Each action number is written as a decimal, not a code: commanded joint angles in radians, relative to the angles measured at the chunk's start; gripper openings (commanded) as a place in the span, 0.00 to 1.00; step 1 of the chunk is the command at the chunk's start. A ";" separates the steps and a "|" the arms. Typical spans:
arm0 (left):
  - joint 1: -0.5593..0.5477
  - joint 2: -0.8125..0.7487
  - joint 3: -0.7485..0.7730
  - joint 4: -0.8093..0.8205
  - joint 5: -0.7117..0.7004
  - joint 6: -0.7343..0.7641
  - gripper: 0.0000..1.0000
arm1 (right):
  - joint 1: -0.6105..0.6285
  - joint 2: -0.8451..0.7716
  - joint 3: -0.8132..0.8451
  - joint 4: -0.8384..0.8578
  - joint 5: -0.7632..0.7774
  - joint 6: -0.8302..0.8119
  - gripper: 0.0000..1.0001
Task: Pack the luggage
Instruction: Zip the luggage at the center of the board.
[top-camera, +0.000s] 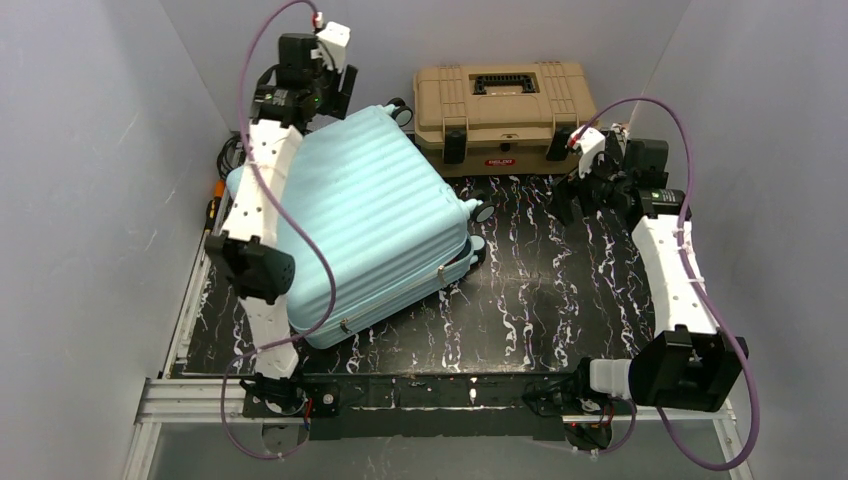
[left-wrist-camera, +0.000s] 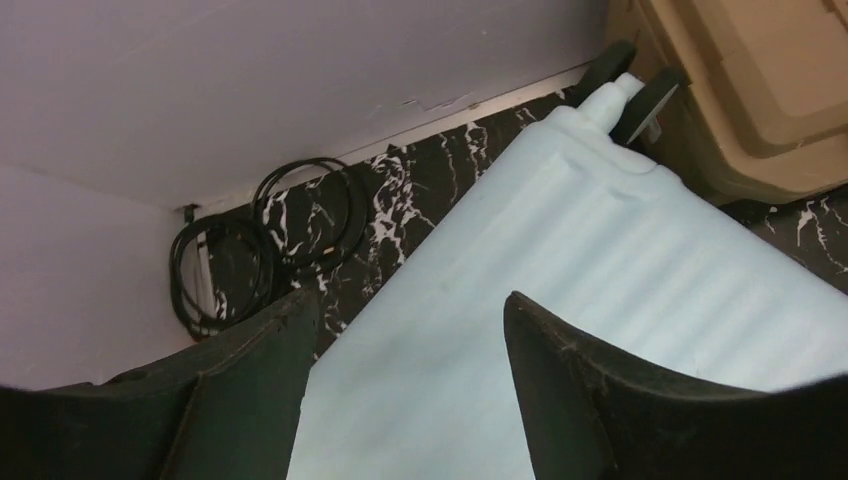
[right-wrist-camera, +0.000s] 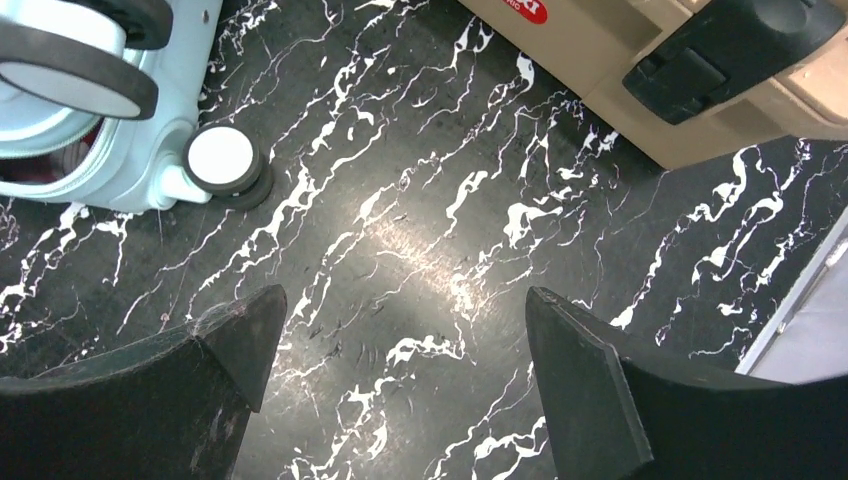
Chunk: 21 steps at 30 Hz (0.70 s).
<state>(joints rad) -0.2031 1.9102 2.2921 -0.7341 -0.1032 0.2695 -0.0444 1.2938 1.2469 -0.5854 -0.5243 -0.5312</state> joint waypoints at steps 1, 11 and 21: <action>-0.076 0.141 0.207 -0.031 0.044 -0.130 0.49 | 0.002 -0.087 -0.043 -0.002 0.012 -0.030 0.98; -0.183 0.234 0.155 0.247 0.140 -0.383 0.46 | 0.183 0.042 -0.088 0.113 0.182 0.061 0.98; -0.185 -0.028 -0.117 0.184 0.120 -0.399 0.80 | 0.238 0.155 -0.019 0.077 0.042 0.020 0.98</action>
<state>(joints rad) -0.3946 2.0960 2.2848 -0.4610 0.0479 -0.1509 0.1959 1.4982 1.1656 -0.4725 -0.4450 -0.4480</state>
